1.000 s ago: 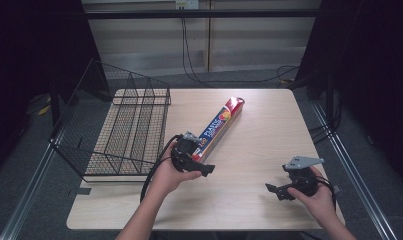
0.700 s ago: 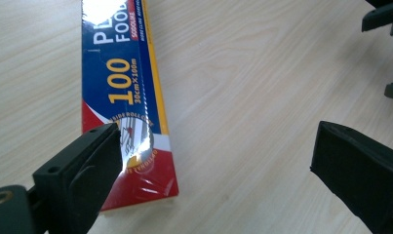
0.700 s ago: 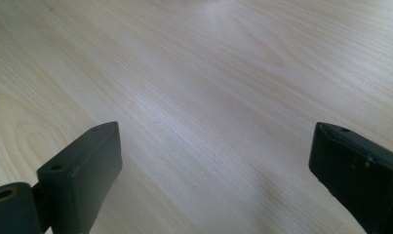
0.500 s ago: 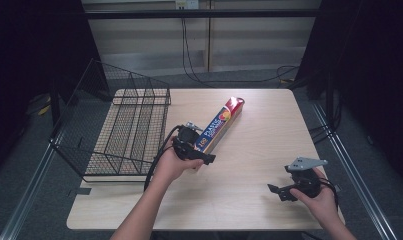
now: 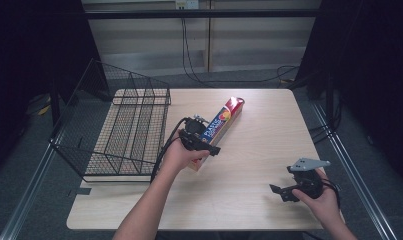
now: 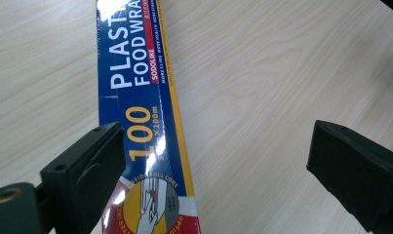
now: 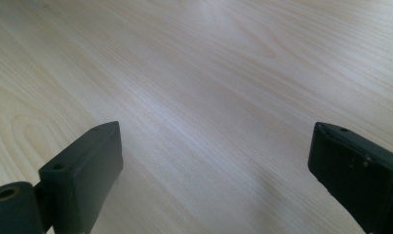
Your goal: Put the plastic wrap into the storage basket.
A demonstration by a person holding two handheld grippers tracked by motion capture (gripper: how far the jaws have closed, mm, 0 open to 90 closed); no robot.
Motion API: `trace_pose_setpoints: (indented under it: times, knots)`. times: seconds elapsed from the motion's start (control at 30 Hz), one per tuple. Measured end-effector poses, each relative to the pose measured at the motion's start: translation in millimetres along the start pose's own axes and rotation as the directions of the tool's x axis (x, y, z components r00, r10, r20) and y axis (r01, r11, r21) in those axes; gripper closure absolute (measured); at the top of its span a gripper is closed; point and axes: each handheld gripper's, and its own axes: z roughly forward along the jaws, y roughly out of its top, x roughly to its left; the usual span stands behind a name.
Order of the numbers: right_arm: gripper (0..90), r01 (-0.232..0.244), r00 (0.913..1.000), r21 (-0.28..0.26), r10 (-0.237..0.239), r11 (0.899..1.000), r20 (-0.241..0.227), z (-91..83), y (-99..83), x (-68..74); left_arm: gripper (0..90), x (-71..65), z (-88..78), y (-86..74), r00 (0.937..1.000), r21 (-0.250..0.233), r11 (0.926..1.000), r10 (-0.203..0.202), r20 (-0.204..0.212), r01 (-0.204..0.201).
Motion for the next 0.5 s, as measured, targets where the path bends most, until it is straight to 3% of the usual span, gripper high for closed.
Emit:
trace_pose_setpoints:
  times: [0.5]
  knots:
    - [6.0, 0.004, 1.0000, 0.001, -0.004, 1.000, 0.000, 0.8, 0.0, 0.3, 8.3, 13.7, 8.1, 19.5, 0.9989, 0.010, 0.9991, -0.040, -0.024, 0.041]
